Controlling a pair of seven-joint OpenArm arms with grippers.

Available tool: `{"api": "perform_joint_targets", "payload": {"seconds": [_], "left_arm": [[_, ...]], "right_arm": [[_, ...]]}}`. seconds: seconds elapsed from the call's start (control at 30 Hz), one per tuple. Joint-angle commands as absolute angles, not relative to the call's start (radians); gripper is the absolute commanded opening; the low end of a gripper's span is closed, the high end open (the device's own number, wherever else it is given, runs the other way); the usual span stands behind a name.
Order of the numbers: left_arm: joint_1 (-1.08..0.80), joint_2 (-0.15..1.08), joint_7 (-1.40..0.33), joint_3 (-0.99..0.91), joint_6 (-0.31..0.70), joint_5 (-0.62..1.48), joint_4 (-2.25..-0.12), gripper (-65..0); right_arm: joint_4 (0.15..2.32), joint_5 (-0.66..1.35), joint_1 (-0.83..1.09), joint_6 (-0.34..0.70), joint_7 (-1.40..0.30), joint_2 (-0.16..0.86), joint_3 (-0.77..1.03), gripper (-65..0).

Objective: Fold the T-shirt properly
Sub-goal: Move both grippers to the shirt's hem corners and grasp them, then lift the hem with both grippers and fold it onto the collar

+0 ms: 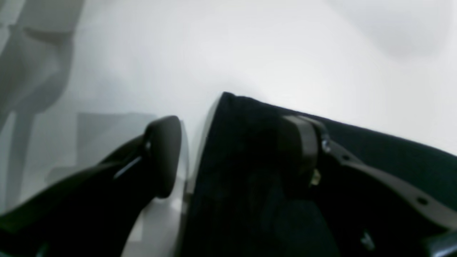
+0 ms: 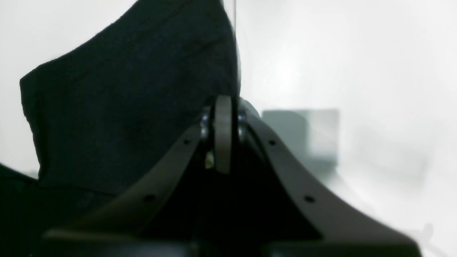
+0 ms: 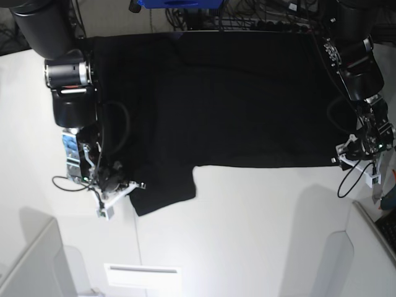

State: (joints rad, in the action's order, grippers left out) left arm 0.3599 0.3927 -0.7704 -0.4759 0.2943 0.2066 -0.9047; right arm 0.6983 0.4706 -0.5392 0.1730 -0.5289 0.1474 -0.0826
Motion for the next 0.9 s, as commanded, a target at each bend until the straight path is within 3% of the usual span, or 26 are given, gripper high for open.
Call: {"api": "perform_joint_targets", "payload": {"seconds": [0.0, 0.07, 0.1, 0.2, 0.4, 0.63, 0.87], "left_arm": [[0.381, 0.400, -0.750, -0.478, 0.297, 0.203, -0.918, -25.0], [0.380, 0.398, -0.748, -0.478, 0.297, 0.203, -0.906, -30.1], [0.380, 0.398, -0.746, -0.478, 0.297, 0.208, -0.888, -36.0], [0.381, 0.397, -0.745, -0.478, 0.297, 0.213, -0.860, -65.0], [0.367, 0.390, -0.756, -0.478, 0.300, 0.214, -0.961, -65.0], [0.312, 0.400, -0.892, -0.489, 0.378, 0.337, -1.135, -65.0], [0.203, 0.443, -0.981, -0.490, 0.383, 0.529, -1.287, -65.0]], "right_arm": [[0.705, 0.467, -0.559, 0.170, -0.545, 0.150, -0.085, -65.0], [0.705, 0.466, -0.558, 0.171, -0.545, 0.150, -0.085, -65.0], [0.705, 0.466, -0.558, 0.173, -0.545, 0.151, -0.085, -65.0], [0.705, 0.466, -0.547, 0.174, -0.544, 0.153, -0.085, -65.0], [0.723, 0.470, -0.518, 0.174, -0.489, 0.176, -0.077, -65.0], [1.061, 0.470, -0.397, 0.166, -0.538, 0.203, -0.073, -65.0], [1.366, 0.470, -0.255, 0.171, -0.664, 0.188, 0.110, -65.0]]}}
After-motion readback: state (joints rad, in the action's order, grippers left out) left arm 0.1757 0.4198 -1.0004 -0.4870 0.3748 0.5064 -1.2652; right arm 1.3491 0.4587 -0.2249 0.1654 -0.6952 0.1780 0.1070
